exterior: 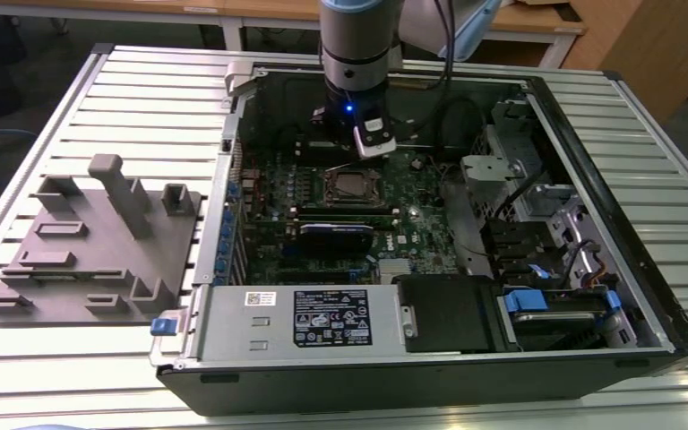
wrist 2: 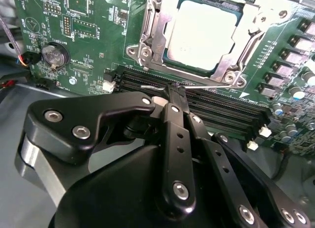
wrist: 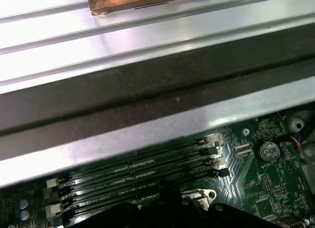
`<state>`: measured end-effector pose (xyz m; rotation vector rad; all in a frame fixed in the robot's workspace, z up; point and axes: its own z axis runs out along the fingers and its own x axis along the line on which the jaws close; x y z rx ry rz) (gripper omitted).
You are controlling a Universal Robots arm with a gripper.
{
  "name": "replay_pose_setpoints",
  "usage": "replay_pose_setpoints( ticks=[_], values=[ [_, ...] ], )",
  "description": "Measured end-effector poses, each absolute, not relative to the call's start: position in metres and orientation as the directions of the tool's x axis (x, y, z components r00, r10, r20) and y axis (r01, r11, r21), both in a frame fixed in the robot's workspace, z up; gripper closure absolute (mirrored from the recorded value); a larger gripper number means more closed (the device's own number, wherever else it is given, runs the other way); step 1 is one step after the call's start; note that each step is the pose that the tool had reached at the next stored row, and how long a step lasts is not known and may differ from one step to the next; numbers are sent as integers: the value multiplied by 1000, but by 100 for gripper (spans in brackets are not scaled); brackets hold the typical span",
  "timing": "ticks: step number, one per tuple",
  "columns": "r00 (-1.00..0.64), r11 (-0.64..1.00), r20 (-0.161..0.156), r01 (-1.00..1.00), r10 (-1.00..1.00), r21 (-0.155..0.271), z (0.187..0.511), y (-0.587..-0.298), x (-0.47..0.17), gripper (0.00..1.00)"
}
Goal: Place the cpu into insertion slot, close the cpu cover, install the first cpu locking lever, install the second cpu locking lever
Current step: 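Install the first cpu locking lever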
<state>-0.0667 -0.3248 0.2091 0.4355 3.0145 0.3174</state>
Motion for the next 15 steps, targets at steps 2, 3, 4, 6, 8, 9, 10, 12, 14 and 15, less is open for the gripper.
replay_pose_setpoints(
  ticks=[2,3,4,6,8,9,10,12,14,15],
  values=[
    [-955,937,-49,275,291,215,209,-324,-67,90],
    [-955,937,-49,275,291,215,209,-324,-67,90],
    [-955,937,-49,275,291,215,209,-324,-67,90],
    [-955,937,-49,275,291,215,209,-323,-67,90],
    [-955,937,-48,275,291,215,209,-323,-67,90],
    [-955,937,-48,275,291,216,209,-323,-67,90],
    [-955,937,-48,275,292,216,208,-323,-67,90],
    [-955,937,-48,275,291,217,208,-323,-67,90],
    [-955,937,-48,275,291,217,207,-323,-67,90],
    [-955,937,-48,275,292,217,207,-323,-67,90]
  ],
)
